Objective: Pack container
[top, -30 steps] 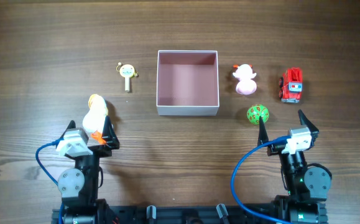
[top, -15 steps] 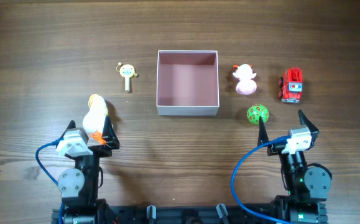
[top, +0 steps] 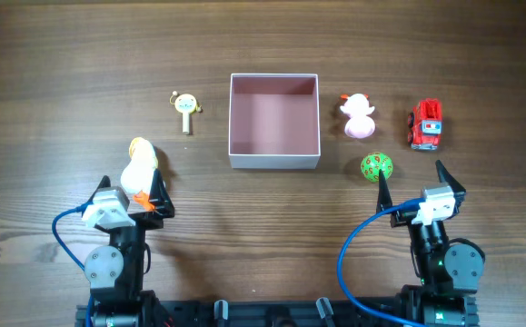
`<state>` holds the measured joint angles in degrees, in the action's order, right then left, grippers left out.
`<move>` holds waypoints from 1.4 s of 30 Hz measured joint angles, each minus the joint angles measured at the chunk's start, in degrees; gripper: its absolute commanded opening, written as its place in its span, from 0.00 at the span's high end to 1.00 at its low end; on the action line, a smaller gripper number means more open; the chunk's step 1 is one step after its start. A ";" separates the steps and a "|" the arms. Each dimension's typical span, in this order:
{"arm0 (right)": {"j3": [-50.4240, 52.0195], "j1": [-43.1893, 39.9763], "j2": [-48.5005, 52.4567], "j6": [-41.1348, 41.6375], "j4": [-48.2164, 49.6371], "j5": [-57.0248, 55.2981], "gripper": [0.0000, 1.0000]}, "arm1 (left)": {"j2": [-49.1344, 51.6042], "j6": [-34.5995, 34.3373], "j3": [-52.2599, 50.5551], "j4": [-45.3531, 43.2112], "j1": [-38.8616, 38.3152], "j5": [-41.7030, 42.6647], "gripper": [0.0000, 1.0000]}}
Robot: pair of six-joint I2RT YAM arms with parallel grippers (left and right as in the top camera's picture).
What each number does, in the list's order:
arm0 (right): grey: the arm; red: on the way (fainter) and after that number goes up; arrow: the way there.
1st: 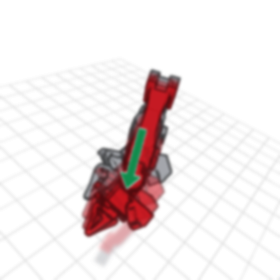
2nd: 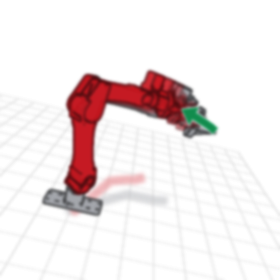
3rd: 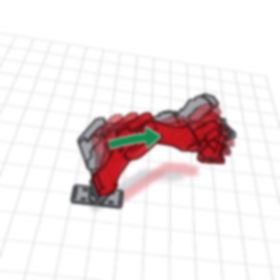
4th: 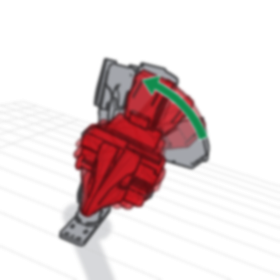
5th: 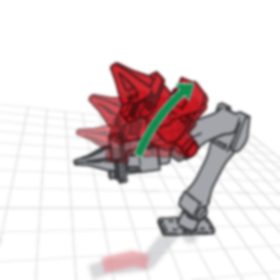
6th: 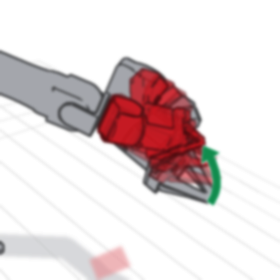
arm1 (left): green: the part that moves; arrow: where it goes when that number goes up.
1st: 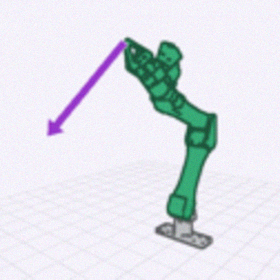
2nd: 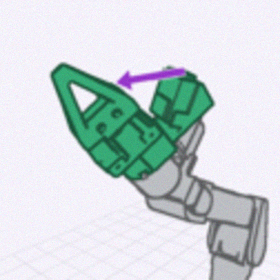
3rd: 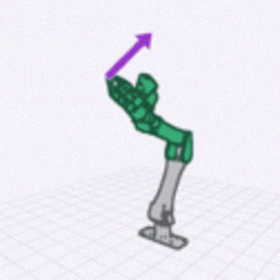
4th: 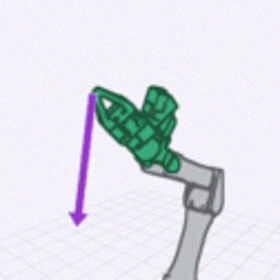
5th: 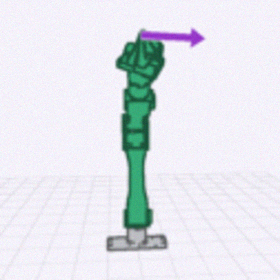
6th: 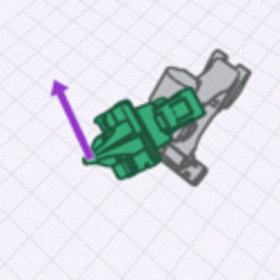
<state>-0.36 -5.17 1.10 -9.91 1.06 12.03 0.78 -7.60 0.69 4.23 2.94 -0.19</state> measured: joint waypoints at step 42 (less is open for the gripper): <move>0.00 0.00 0.00 31.39 13.31 22.88 0.00 | 0.02 0.00 0.00 0.00 0.00 -0.02 0.00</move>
<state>-0.36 -5.17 1.10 21.47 14.37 34.92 0.80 -7.60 0.69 4.23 2.94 -0.21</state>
